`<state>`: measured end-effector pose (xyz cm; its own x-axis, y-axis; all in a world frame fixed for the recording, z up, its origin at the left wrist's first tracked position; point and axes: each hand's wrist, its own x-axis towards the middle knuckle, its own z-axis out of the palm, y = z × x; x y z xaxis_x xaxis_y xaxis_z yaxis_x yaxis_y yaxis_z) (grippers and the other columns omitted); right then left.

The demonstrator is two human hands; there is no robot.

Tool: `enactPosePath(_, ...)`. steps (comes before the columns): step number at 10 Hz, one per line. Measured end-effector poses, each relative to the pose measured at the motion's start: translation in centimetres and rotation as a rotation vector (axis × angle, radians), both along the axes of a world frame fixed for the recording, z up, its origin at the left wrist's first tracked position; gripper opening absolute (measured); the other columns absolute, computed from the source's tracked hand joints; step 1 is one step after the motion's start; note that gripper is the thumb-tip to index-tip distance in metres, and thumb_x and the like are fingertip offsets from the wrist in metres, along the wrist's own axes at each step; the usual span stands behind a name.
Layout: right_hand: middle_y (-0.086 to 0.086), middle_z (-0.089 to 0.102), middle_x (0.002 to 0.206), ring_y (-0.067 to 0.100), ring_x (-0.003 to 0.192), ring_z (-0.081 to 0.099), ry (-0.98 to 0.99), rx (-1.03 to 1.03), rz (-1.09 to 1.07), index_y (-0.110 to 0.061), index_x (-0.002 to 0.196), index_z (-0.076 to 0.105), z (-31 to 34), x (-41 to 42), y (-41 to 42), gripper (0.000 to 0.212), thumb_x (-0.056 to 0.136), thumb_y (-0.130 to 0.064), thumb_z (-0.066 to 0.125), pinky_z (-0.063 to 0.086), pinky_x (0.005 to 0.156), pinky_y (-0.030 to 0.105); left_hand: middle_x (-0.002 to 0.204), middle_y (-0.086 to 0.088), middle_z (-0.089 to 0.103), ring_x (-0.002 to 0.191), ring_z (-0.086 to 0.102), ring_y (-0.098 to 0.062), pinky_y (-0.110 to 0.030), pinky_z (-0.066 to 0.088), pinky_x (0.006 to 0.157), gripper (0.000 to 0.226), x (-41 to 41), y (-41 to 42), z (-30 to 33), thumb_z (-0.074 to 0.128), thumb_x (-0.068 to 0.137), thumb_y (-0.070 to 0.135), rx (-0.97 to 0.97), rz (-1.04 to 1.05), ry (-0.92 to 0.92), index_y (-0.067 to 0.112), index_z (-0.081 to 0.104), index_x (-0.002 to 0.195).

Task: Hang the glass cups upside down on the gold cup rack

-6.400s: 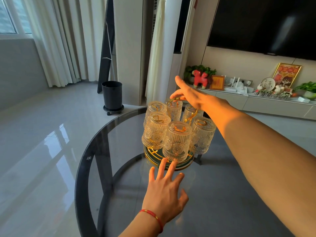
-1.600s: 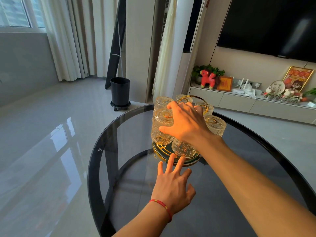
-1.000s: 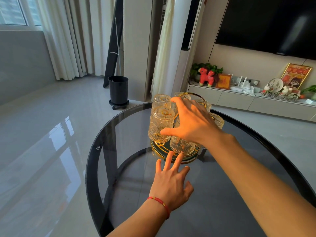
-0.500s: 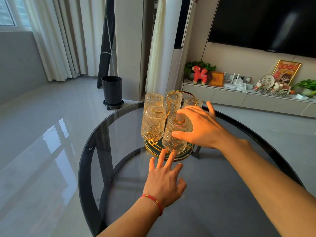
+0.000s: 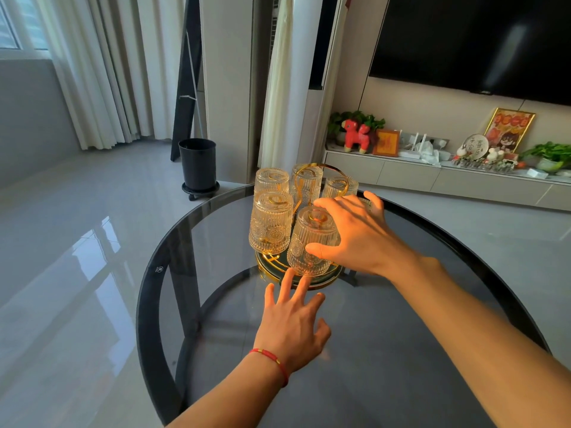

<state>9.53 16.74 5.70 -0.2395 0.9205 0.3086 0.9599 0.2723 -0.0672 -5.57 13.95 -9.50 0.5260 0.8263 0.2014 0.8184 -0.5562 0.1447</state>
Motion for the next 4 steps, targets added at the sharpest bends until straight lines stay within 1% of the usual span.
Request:
enactPosePath(1, -0.001, 0.048, 0.153, 0.020, 0.148, 0.034, 0.003, 0.015, -0.007, -0.023, 0.153, 0.034, -0.5, -0.4, -0.5, 0.084, 0.086, -0.069, 0.053, 0.002, 0.124, 0.057, 0.161, -0.007, 0.025, 0.150, 0.002, -0.037, -0.065, 0.013, 0.117, 0.061, 0.0, 0.1, 0.0, 0.028, 0.088, 0.058, -0.007, 0.004, 0.003, 0.036, 0.044, 0.143)
enactPosePath(2, 0.000, 0.035, 0.163, 0.019, 0.152, 0.026, -0.039, 0.032, -0.012, -0.021, 0.159, 0.023, -1.4, -0.7, -0.9, 0.083, 0.091, -0.062, 0.050, 0.004, 0.124, 0.060, 0.161, -0.007, 0.024, 0.150, 0.001, -0.036, -0.064, 0.014, 0.117, 0.060, 0.0, 0.1, 0.3, 0.032, 0.088, 0.057, -0.040, 0.005, 0.011, 0.036, 0.044, 0.143)
enactPosePath(3, 0.005, 0.018, 0.171, 0.023, 0.157, 0.013, -0.059, 0.026, -0.025, -0.019, 0.163, 0.013, -1.6, -1.0, -1.7, 0.087, 0.094, -0.059, 0.049, 0.003, 0.124, 0.060, 0.163, -0.006, 0.019, 0.150, -0.003, -0.034, -0.062, 0.014, 0.117, 0.055, 0.0, -0.2, 1.1, 0.041, 0.092, 0.052, -0.071, -0.005, 0.003, 0.034, 0.044, 0.144)
enactPosePath(4, 0.008, 0.011, 0.172, 0.024, 0.158, 0.007, -0.076, 0.092, -0.028, -0.019, 0.163, 0.014, -2.4, -1.1, -2.7, 0.087, 0.093, -0.055, 0.051, 0.004, 0.125, 0.059, 0.166, -0.005, 0.009, 0.151, -0.011, -0.031, -0.060, 0.014, 0.118, 0.051, 0.0, -0.6, 1.3, 0.046, 0.095, 0.046, -0.104, -0.022, -0.016, 0.032, 0.045, 0.144)
